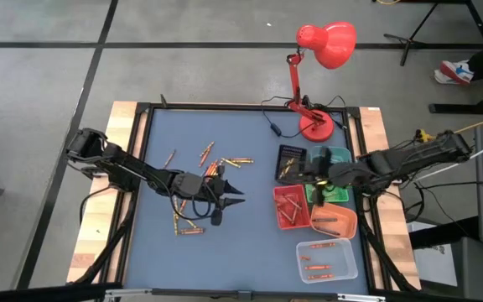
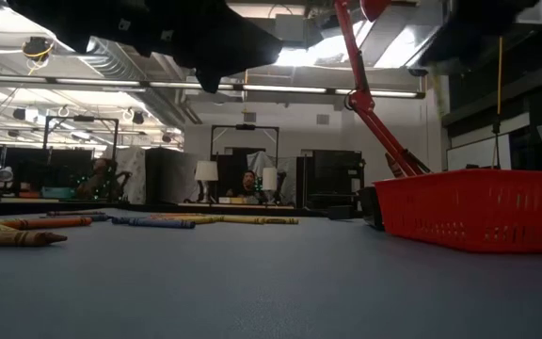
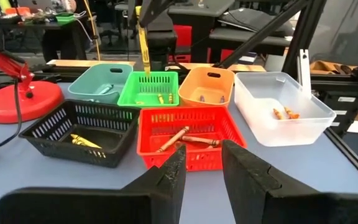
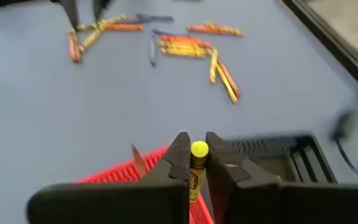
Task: Sort crayons
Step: Put the yellow green crayon into the green basket
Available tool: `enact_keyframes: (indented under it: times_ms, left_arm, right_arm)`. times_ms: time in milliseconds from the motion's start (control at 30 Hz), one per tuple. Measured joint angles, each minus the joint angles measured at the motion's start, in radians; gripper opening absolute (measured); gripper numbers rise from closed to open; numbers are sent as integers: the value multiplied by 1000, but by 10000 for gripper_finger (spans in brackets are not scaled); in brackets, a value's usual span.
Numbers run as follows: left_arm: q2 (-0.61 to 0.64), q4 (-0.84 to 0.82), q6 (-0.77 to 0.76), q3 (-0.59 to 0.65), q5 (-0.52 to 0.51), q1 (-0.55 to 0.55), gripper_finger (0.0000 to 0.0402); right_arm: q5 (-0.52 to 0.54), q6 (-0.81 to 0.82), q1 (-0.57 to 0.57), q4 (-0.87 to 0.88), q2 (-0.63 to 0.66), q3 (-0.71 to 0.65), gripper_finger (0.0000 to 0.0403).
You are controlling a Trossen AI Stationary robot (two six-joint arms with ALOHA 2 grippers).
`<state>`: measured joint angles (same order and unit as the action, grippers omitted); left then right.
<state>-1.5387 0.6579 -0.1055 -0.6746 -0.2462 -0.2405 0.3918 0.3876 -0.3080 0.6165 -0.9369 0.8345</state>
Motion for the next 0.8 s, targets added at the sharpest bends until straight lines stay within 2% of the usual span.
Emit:
enact_keyframes:
  times_ms: [167,367,533,800]
  left_arm:
    - [0,-25,0,-1,0,0,87]
    - [0,-55,0,-1,0,0,87]
    - [0,-62,0,-1,0,0,87]
    - [0,-75,0,-1,-4,3,87]
  right_arm:
    - [-27,101,0,211,71,0,35]
    - [-100,138,0,382,75,0,38]
    - [-150,139,0,415,69,0,39]
    - [-151,139,0,415,68,0,39]
